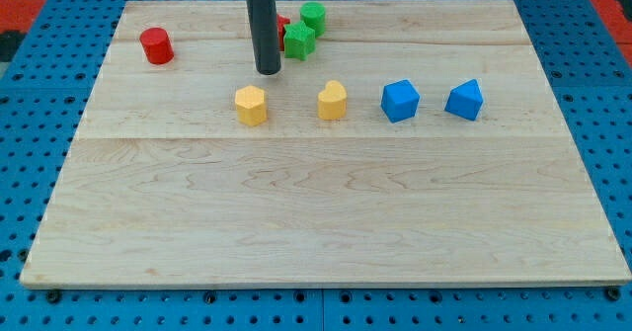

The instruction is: Keep green circle on top left to blue cube

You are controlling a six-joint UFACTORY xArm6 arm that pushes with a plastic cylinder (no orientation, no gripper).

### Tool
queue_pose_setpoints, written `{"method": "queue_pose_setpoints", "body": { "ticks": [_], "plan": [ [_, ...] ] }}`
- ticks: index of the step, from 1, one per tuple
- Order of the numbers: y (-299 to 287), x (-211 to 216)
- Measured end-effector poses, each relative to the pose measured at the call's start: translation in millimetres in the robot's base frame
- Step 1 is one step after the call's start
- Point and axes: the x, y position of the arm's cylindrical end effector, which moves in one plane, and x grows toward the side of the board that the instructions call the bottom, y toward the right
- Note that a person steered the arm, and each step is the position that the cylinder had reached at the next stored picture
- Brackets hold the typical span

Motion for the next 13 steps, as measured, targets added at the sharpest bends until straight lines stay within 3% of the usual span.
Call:
{"method": "queue_pose_setpoints", "body": {
  "ticks": [2, 3, 4, 6, 7, 8, 9, 12, 13],
  "plan": [
    [13.4, 10.7],
    [41.0, 0.3],
    [43.7, -42.1],
    [64.2, -40.8],
    [121.5, -43.5],
    [189.7, -92.3],
    [163.5, -137.0],
    [2.2, -133.8],
    [19.3, -121.6]
  ]
}}
